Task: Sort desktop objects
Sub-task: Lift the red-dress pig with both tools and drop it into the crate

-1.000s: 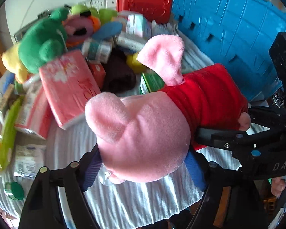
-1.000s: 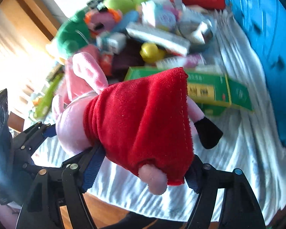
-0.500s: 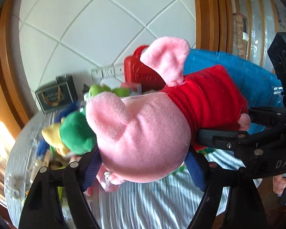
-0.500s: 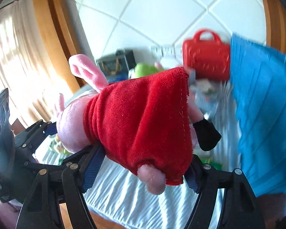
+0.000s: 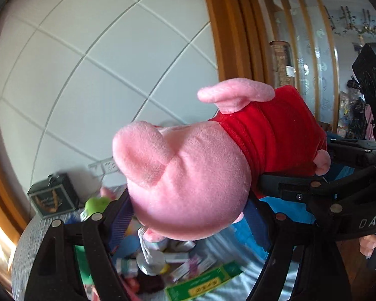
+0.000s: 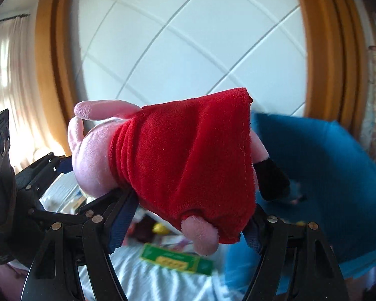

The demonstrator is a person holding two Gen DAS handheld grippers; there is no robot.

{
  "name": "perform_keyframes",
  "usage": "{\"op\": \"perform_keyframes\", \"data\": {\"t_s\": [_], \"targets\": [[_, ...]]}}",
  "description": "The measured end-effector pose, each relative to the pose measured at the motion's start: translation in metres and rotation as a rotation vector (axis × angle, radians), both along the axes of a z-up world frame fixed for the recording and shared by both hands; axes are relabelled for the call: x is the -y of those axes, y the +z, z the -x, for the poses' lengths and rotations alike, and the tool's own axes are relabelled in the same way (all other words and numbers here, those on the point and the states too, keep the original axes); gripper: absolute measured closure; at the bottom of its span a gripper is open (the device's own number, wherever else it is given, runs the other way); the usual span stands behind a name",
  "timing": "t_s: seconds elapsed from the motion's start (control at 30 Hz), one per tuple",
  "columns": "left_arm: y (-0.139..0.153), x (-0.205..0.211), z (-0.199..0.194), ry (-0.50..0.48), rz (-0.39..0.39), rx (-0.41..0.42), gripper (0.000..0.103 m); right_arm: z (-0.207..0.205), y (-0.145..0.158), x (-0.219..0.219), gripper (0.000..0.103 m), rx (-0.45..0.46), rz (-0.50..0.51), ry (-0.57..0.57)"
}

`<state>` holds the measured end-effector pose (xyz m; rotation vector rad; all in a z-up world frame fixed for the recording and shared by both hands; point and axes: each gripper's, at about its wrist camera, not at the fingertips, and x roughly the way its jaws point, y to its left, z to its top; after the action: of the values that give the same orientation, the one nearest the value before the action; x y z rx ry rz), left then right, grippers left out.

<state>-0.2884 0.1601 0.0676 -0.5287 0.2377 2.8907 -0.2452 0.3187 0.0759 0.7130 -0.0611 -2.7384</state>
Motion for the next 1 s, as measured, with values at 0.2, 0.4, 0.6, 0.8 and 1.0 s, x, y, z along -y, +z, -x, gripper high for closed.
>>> {"op": "perform_keyframes", "data": {"t_s": [0.2,0.4,0.6,0.8,1.0], "targets": [[0.039,-0.095,0.066,-0.065,0.053,-0.006,0.021,0.043,0.024,-0.102,0.028,0.012,0.005,-0.048],[0.063,-0.193,0.147,-0.090,0.081,0.048,0.021,0.102,0.038,-0.202,0.028,0.089,0.006,-0.071],[0.037,-0.255,0.228,-0.079,0.080,0.231,0.020,0.166,0.003,-0.269,0.028,0.265,0.015,-0.054],[-0.035,-0.277,0.294,-0.046,0.075,0.489,0.020,0.210,-0.065,-0.290,0.028,0.474,0.038,-0.028],[-0.081,-0.283,0.318,-0.012,0.089,0.629,0.020,0.235,-0.121,-0.293,0.027,0.603,0.094,0.015]]}}
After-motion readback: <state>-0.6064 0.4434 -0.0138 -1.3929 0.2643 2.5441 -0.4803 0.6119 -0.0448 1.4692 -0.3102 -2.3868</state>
